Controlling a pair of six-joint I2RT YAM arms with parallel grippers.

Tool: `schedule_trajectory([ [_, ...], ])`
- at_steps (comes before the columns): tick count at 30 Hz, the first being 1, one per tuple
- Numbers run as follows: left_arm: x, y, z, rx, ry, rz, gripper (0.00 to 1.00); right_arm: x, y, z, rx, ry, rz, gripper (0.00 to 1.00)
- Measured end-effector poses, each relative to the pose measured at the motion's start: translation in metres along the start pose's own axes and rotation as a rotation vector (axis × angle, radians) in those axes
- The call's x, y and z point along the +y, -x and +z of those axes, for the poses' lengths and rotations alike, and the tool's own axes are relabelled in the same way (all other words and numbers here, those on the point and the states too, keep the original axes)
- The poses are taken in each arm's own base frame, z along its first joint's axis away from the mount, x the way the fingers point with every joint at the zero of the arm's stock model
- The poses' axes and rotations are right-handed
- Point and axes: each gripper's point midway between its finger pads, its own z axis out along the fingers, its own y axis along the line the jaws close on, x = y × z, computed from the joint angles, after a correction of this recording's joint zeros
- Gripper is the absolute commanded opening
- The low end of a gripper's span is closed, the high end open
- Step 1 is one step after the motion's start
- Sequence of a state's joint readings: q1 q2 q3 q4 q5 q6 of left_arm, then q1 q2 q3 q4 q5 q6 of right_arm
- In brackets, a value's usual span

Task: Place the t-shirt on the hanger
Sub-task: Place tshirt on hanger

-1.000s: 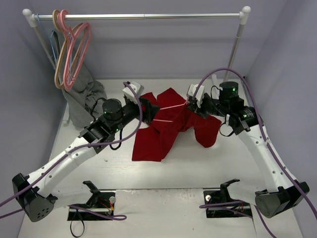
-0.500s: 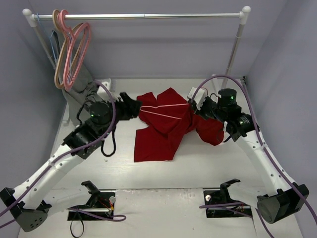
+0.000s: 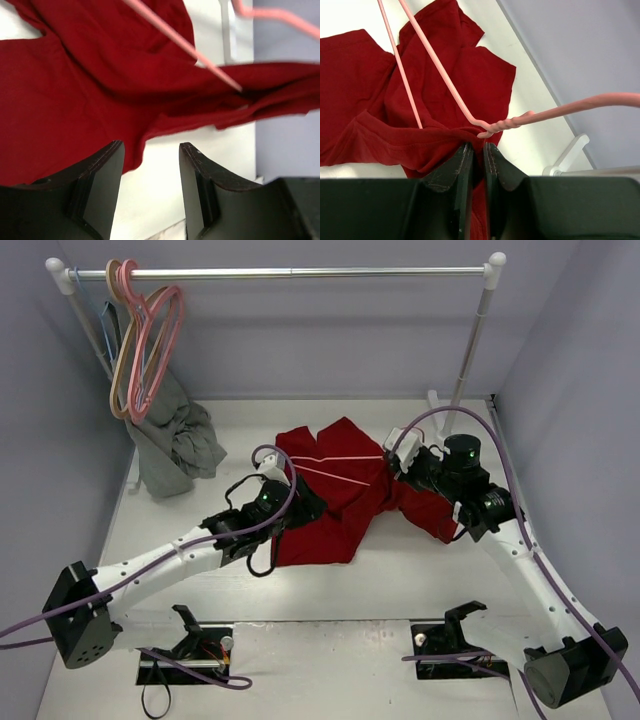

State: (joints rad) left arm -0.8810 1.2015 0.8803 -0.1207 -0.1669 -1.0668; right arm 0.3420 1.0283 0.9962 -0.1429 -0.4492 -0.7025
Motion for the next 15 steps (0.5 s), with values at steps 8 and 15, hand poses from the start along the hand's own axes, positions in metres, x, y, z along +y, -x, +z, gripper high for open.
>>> schedule_trajectory([
  [8, 0.002, -0.008, 0.043, -0.036, -0.005, -0.132, 0.47, 0.008, -0.005, -0.005, -0.009, -0.004, 0.014, 0.00],
  [15, 0.006, -0.025, 0.073, 0.011, -0.004, -0.145, 0.47, 0.010, -0.004, -0.007, -0.021, -0.003, 0.018, 0.00],
])
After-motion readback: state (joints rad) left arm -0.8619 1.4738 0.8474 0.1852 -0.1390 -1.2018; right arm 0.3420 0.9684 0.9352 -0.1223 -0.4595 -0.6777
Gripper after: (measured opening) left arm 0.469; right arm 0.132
